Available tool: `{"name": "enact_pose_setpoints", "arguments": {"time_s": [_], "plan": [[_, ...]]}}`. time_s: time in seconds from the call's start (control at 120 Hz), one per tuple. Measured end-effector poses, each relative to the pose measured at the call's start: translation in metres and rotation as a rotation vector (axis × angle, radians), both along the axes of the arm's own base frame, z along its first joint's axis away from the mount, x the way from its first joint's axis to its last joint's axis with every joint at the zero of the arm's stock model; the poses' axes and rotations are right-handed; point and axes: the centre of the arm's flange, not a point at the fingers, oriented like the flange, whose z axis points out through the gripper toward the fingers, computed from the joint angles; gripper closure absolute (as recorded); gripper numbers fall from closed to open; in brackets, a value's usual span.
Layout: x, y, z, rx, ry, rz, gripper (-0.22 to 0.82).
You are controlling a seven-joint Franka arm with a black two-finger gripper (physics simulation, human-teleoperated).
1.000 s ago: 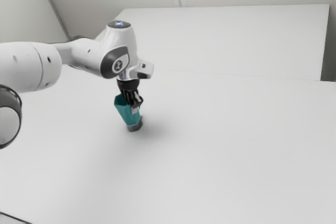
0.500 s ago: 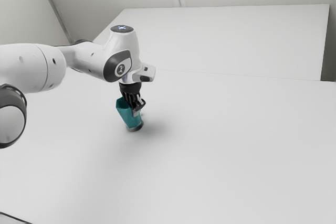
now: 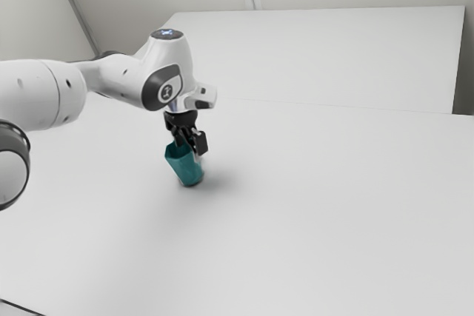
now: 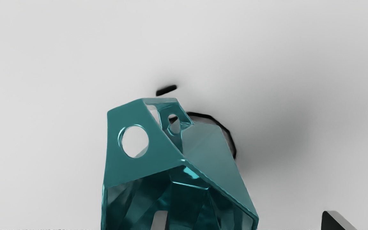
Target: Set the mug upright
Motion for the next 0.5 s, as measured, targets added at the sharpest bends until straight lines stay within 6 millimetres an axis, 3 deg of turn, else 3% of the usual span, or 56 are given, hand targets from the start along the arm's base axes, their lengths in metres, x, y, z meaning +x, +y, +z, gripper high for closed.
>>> {"name": "enact_pose_setpoints", "arguments": {"time_s": [0.083,0.275,0.433,0.5], "plan": [[-0.005,-0.011,0.023,-0.007,-0.026,-0.015,0.06],[-0.016,-0.015,0.068,-0.053,-0.071,0.008,0.02],[-0.018,-0.02,0.14,-0.089,-0.112,0.067,0.01],[-0.021,-0.028,0.162,-0.094,-0.105,0.086,0.01]]}}
